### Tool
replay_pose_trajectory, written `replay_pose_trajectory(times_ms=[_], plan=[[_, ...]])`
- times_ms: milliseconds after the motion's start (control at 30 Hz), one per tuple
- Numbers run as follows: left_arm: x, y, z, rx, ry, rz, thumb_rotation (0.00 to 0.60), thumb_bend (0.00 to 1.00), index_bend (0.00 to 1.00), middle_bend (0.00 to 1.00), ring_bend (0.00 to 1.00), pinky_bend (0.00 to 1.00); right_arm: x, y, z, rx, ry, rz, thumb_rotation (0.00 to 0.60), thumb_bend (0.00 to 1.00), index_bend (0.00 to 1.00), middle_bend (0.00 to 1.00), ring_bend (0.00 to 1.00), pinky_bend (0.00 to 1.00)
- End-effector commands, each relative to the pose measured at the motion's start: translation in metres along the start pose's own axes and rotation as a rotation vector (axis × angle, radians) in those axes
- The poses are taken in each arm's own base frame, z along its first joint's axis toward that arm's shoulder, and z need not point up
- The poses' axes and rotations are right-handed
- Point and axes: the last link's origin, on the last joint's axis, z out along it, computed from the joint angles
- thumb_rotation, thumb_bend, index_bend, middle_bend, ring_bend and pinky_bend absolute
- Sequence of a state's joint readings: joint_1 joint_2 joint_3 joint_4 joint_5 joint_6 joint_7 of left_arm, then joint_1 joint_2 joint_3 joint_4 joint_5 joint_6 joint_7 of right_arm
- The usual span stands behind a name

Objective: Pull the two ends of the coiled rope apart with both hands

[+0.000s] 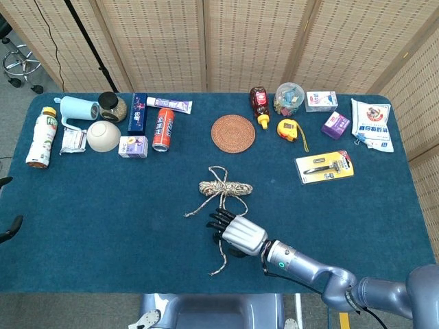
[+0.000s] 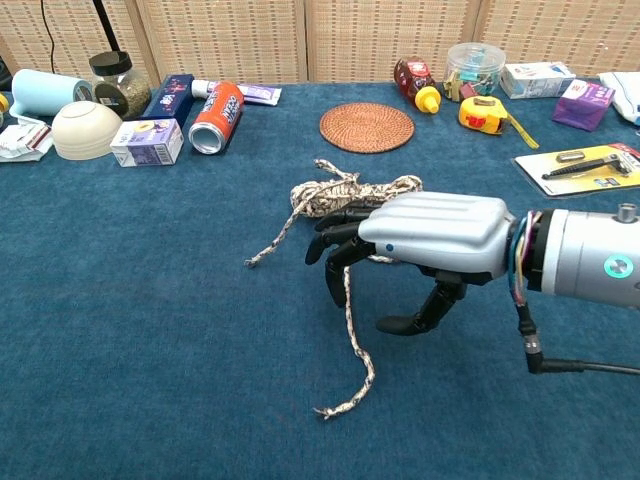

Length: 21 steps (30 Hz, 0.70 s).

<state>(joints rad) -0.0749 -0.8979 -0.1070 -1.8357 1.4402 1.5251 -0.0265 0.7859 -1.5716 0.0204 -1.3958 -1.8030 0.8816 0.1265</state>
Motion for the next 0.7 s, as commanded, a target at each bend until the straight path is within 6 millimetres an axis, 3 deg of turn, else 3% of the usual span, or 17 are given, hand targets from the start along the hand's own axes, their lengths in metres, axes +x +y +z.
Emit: replay_pose_trajectory(times_ms=[33, 700], plan=[[0.001, -0.003, -0.002, 0.006, 0.002, 0.001, 0.6, 0.3, 0.16, 0.08, 0.05, 0.0, -0.004, -0.002, 0.005, 0.011, -0.002, -0.01, 0.6, 0.39, 0.45, 0.17, 0.01, 0.0], [0.004, -0.014, -0.008, 0.033, 0.005, -0.002, 0.6, 0.3, 0.16, 0.08, 0.05, 0.0, -0.025, 0.002, 0.019, 0.028, 0.023, -0.079, 0.6, 0.39, 0.47, 0.18, 0.01, 0.0]])
